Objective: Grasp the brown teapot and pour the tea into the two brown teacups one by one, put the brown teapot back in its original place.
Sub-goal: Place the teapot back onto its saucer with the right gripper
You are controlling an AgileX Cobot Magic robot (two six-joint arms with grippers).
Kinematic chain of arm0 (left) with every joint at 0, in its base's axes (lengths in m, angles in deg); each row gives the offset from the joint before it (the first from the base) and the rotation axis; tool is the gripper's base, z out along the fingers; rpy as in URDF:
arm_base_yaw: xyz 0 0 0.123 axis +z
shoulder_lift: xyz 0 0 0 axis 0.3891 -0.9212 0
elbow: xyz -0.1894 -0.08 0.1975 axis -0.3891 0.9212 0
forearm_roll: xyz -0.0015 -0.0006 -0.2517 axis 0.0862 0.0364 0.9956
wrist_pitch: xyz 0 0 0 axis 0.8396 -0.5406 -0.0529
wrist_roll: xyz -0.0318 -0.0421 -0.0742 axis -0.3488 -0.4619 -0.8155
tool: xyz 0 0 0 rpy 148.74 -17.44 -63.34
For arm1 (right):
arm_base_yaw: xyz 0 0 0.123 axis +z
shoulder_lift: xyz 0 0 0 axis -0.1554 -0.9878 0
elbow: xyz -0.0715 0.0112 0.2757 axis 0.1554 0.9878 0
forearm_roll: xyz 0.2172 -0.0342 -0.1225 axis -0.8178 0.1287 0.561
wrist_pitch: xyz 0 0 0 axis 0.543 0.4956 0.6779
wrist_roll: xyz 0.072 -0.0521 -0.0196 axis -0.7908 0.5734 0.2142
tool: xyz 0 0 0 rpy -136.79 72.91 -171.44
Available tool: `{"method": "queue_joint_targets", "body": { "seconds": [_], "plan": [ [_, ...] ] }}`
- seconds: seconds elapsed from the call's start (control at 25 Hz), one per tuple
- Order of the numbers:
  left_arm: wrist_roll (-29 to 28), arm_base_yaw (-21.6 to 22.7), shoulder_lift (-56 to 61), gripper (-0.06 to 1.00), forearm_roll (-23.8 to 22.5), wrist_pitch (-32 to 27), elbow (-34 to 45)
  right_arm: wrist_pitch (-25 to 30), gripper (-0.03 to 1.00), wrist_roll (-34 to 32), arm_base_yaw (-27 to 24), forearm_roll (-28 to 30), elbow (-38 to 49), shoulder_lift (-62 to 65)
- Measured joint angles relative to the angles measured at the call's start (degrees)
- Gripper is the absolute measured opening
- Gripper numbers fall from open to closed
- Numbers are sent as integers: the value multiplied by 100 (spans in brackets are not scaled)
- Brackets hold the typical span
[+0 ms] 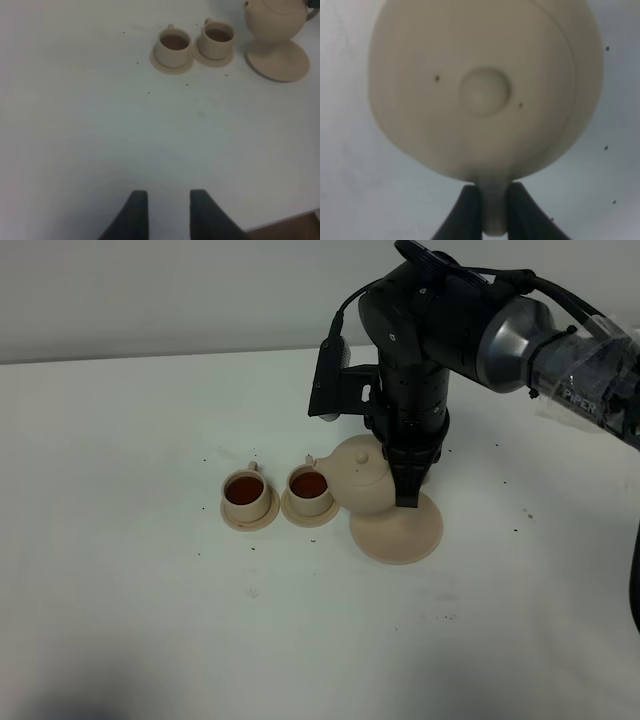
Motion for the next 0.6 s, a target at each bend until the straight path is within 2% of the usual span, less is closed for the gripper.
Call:
{"method": "queue_joint_targets", "body": {
  "seconds": [0.24,0.6],
  "plan": [
    [0,0,0,23,0,0,0,0,11,216,-227,-373,0,-37],
    [0,0,0,23,0,0,0,13,11,307,-254,-444,0,-142]
  ]
}}
